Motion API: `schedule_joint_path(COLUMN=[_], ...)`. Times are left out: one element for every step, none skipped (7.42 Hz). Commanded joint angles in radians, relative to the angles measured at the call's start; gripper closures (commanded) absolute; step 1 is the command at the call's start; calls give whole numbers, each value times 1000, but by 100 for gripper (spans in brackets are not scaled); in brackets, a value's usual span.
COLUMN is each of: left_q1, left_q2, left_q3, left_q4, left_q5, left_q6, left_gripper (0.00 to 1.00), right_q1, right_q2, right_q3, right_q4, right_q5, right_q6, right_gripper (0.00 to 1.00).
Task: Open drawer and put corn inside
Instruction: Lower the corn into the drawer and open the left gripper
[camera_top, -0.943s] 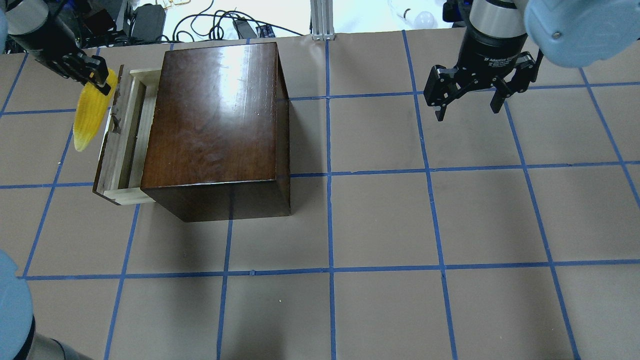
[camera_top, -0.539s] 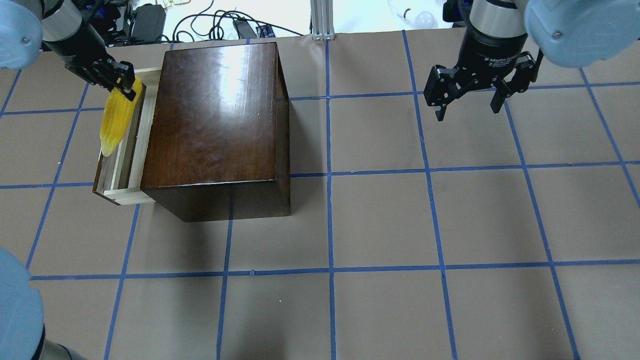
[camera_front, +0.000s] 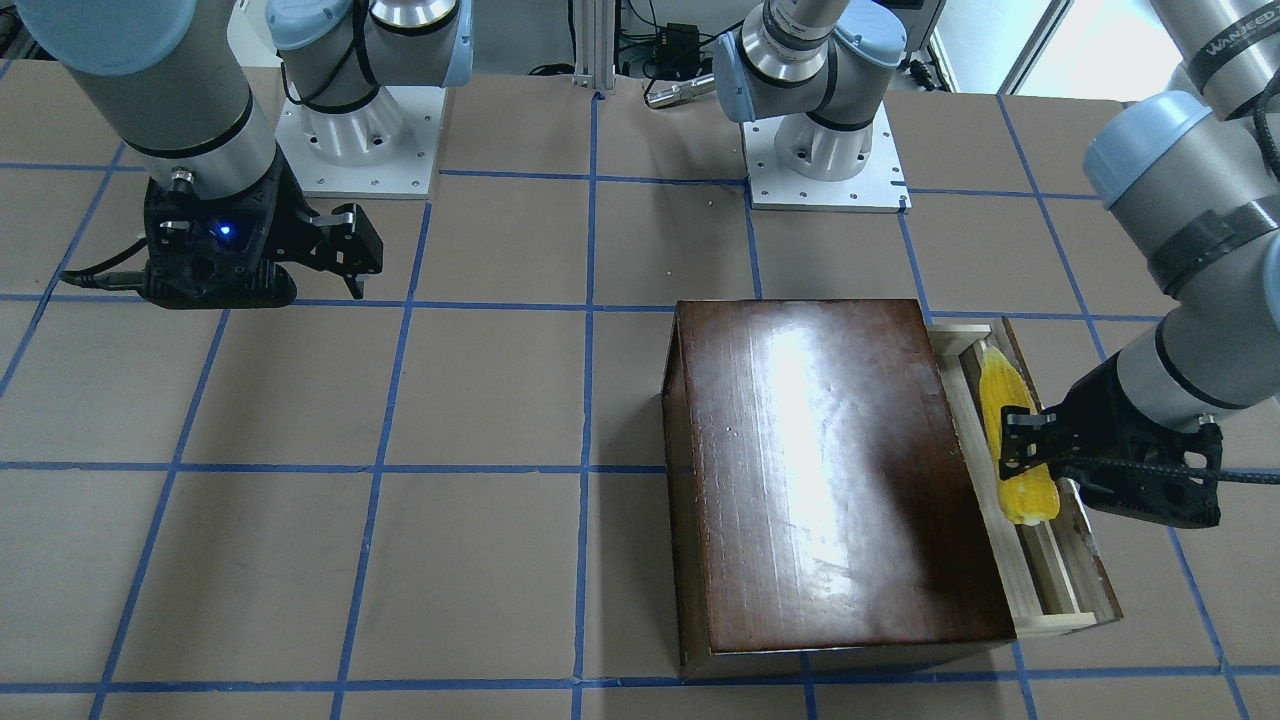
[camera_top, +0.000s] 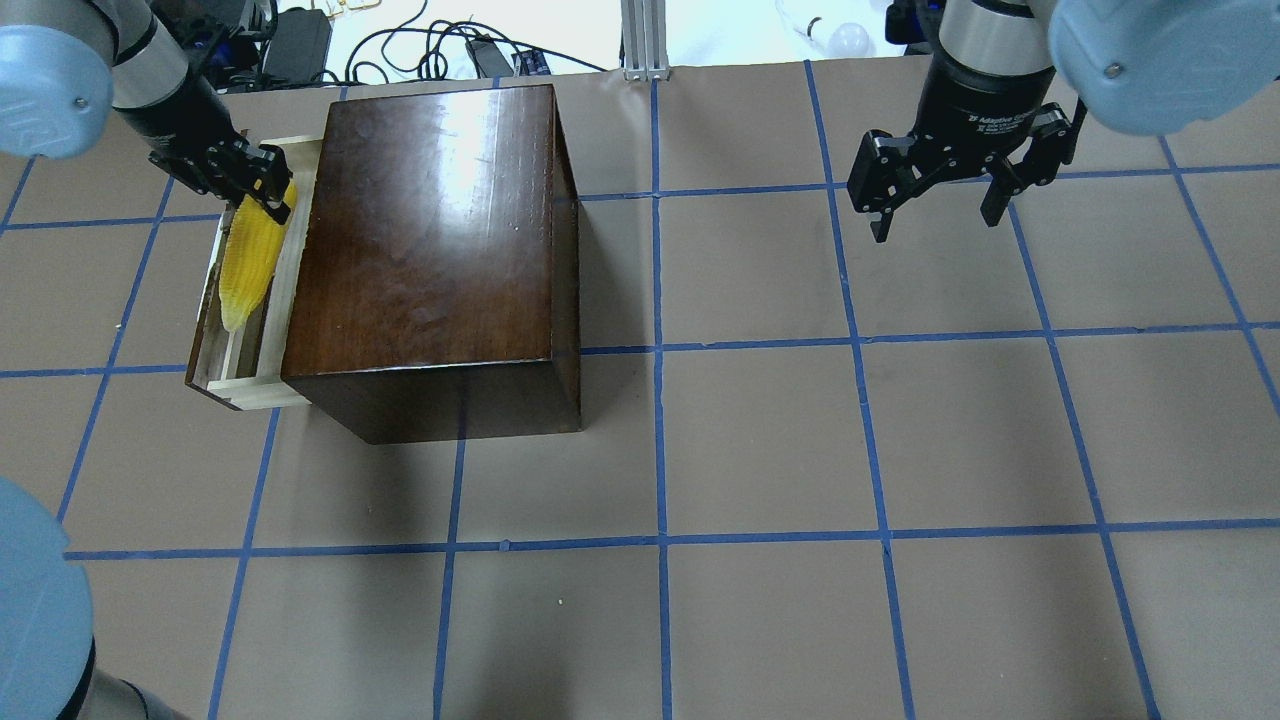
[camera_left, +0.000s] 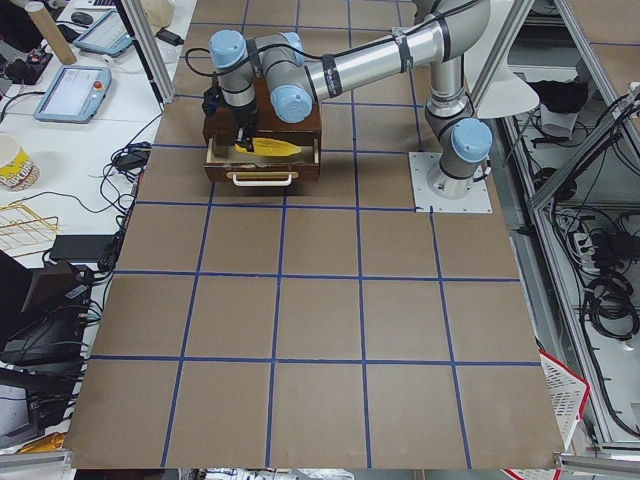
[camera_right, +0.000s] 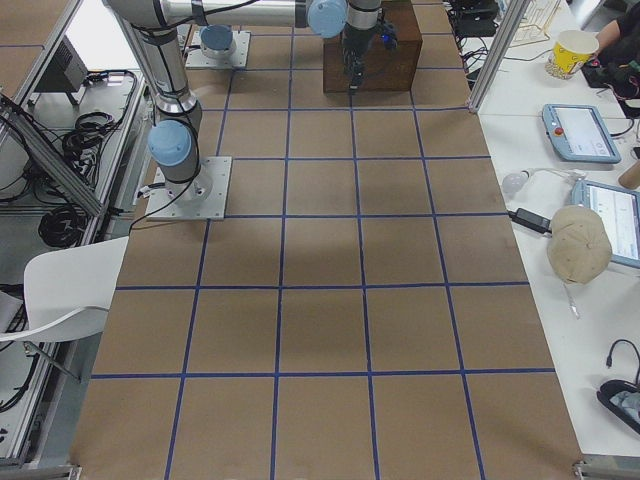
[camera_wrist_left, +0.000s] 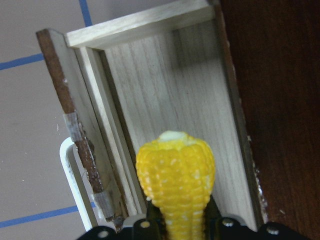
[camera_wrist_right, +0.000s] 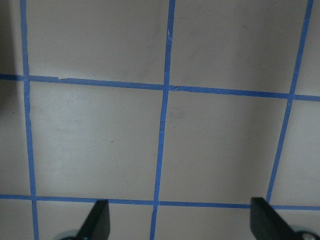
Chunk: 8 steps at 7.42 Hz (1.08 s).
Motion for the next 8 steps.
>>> schedule_joint_path(left_q1=[0,0,0,-1,-9,-21,-61,-96], left_q2=[4,14,27,36,60,85,125,167], left_q3=[-8,-5,-3,5,2,8,8,6], left_q4=[0,-1,-3,-14,-15,-17,-65,-115], left_q5=[-1,-1,1,4,5,5,11,13], left_q6=[3,3,5,3,2,2,0,-67], left_gripper=[0,0,0,0,0,0,0,0], right_q1=[0,1,1,1,0,0,0,0], right_q2=[0,0,0,0,0,0,0,0], right_q3=[0,0,0,0,0,0,0,0], right_q4=[0,0,0,0,0,0,0,0], right_q5=[0,0,0,0,0,0,0,0], right_q6=[0,0,0,0,0,0,0,0], right_gripper=[0,0,0,0,0,0,0,0])
